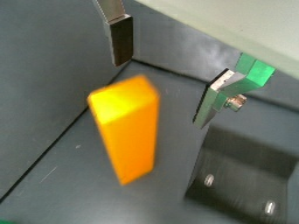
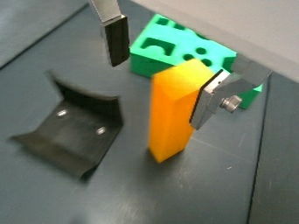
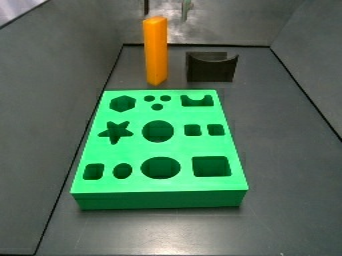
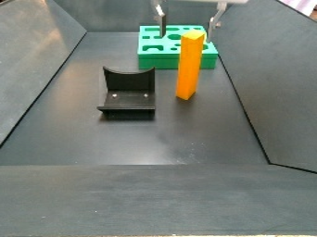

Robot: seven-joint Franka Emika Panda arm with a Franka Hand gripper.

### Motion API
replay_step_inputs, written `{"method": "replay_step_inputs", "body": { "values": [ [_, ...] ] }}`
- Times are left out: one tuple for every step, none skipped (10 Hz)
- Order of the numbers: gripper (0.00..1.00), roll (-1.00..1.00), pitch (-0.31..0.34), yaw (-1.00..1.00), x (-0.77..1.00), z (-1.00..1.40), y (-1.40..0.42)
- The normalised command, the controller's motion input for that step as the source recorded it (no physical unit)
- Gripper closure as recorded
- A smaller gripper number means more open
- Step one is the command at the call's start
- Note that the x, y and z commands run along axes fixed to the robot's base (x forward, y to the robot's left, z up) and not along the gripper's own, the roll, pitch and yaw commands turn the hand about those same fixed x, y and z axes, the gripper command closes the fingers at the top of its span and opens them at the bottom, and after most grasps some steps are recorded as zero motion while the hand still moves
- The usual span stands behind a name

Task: Pick up the rectangle object. Move up. Move to above the board. Insert the rectangle object.
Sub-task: Pick up the rectangle object.

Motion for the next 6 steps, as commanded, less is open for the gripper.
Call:
{"method": "replay_step_inputs", "body": {
  "values": [
    [0.00,-0.10,-0.146,-0.47,-0.41,-0.55,-0.45],
    [0.00,-0.06,-0.111,-0.33,-0.59,-0.37,-0.13],
    [1.00,0.00,0.000,0.00,0.00,0.00,0.00],
    [1.00,0.03,0.000,0.00,0.00,0.00,-0.01],
    [1.00,0.00,0.000,0.00,0.00,0.00,0.00],
    [1.00,0.00,0.000,0.00,0.00,0.00,0.00]
  ]
}}
